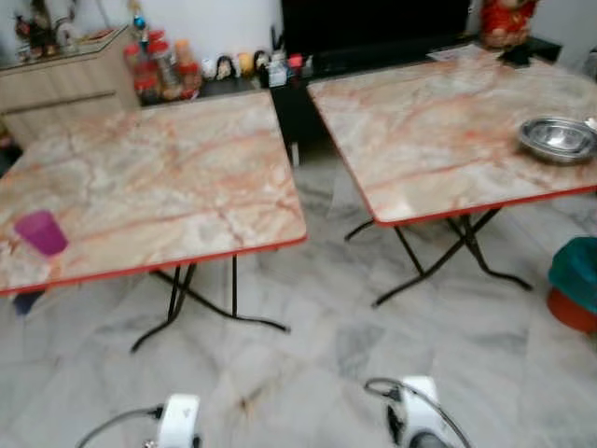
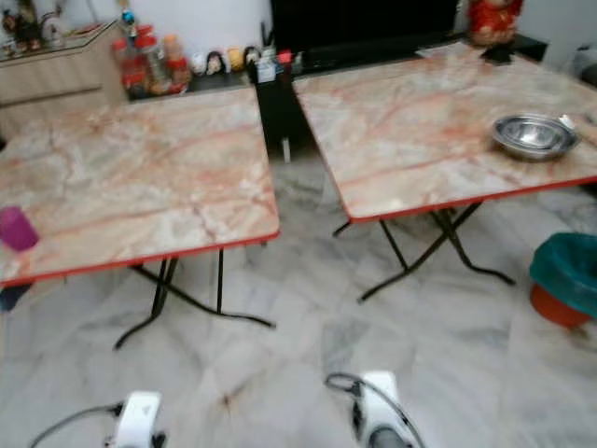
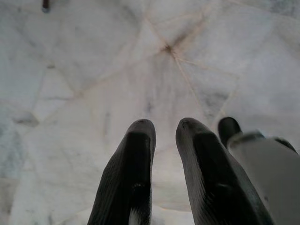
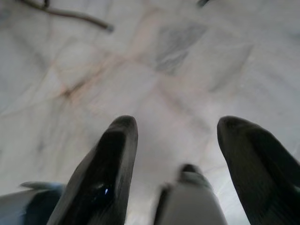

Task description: Setting the table

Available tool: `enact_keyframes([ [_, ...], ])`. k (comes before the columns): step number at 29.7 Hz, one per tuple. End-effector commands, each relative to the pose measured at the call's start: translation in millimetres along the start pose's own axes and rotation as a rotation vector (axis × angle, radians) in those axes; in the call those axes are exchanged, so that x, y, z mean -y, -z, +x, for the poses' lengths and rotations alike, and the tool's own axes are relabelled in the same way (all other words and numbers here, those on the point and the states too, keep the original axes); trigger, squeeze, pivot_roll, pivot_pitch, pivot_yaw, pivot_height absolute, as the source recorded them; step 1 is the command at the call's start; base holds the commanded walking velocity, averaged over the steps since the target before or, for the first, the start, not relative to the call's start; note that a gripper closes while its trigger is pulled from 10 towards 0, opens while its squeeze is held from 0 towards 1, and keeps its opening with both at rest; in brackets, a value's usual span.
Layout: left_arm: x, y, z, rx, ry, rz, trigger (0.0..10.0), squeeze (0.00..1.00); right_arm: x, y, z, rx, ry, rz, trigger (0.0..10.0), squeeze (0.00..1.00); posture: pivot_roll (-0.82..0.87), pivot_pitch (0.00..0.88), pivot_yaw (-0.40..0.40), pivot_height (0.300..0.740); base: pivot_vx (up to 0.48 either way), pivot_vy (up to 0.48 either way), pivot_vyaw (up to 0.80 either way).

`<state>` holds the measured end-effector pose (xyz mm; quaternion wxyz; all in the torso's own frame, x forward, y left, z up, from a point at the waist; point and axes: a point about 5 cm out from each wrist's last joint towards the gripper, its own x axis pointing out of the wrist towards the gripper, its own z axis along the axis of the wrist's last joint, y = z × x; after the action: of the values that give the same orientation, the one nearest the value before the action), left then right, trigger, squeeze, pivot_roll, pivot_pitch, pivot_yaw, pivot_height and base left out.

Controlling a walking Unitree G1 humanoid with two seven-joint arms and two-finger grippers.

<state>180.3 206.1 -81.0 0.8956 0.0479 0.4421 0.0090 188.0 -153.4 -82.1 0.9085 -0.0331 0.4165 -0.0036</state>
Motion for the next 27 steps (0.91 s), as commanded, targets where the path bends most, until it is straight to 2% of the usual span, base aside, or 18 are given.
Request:
enact_keyframes([
  [1, -0.5, -0.4, 0.1, -0.003, 0.001, 0.004, 10.0, 0.0, 6.5, -3.6, 0.9, 0.011, 0.016, -0.003, 10.0, 0.0, -0.03, 0.0, 0.128, 0.74, 0.0, 0.48, 0.0],
  [19, -9.1, -3.3, -0.2, 0.003, -0.01, 0.021, 10.0, 0.0, -3.3, -7.2, 1.5, 0.023, -0.007, 0.002, 10.0, 0.0, 0.0, 0.0, 0.151, 0.74, 0.0, 0.48, 0.0],
  [27, -12.9, -6.9, 0.1, 0.016, -0.026, 0.012, 10.0, 0.0, -7.6, -9.5, 2.0, 0.03, -0.02, 0.005, 10.0, 0.0, 0.03, 0.007, 0.135, 0.74, 0.0, 0.339, 0.0],
])
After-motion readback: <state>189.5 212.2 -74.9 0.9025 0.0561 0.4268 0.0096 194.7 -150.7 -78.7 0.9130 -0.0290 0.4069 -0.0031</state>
